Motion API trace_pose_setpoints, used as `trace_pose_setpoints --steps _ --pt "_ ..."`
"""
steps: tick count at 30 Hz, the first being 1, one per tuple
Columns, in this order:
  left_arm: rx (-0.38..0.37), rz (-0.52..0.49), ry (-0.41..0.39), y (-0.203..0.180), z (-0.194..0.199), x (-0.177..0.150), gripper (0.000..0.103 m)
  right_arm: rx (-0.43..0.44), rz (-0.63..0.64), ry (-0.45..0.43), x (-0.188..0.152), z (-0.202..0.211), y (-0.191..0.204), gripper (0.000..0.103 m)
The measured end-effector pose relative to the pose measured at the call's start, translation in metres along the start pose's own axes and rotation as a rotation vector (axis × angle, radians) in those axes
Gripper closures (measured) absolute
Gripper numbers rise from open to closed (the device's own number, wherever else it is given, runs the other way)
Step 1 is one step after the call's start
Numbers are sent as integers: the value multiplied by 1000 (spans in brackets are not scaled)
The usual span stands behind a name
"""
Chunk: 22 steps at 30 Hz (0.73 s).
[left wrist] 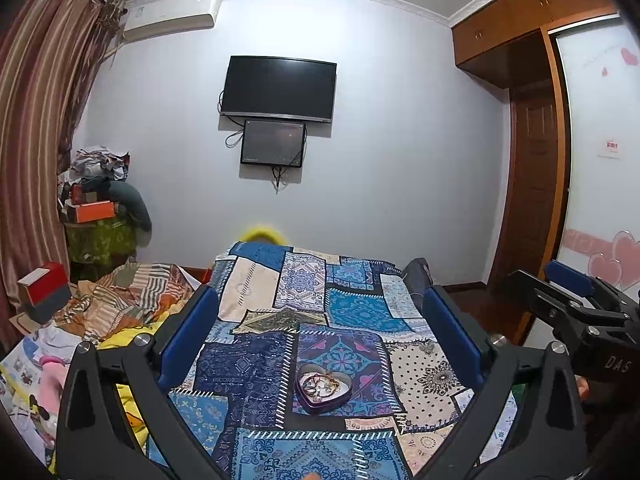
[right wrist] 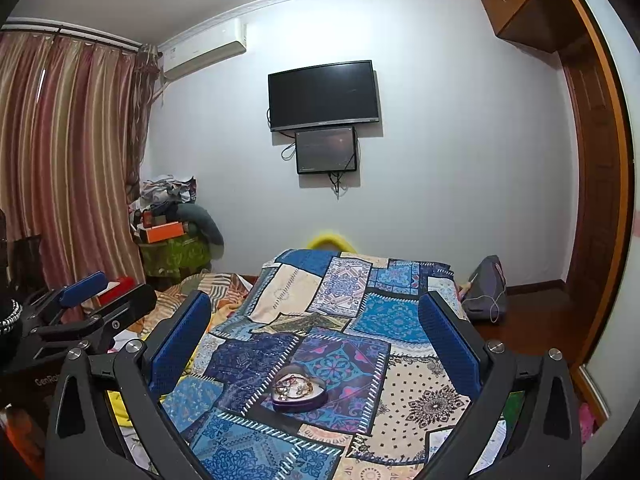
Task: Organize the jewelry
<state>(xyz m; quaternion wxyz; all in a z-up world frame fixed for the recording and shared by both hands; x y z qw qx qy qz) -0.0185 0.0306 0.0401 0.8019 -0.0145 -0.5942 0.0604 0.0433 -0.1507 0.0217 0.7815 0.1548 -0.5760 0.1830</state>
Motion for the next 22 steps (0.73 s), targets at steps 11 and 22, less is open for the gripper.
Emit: trace_pose_setpoints --steps 11,22 --pt "-7 -16 3 -4 0 -1 1 -3 -9 12 0 -2 -2 0" --pt "-12 -16 4 -2 -2 -4 1 -2 -12 25 0 -6 -2 0"
Point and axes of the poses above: each gripper's, at about its wrist camera, not at the fingertips, and z roughly against the way its jaws point, y to its left, x to its top, the point moved 3 cm from there along -z, roughly the way its jaws point, and after that the axes turned 7 degrees about y, right-handed, at the moved point
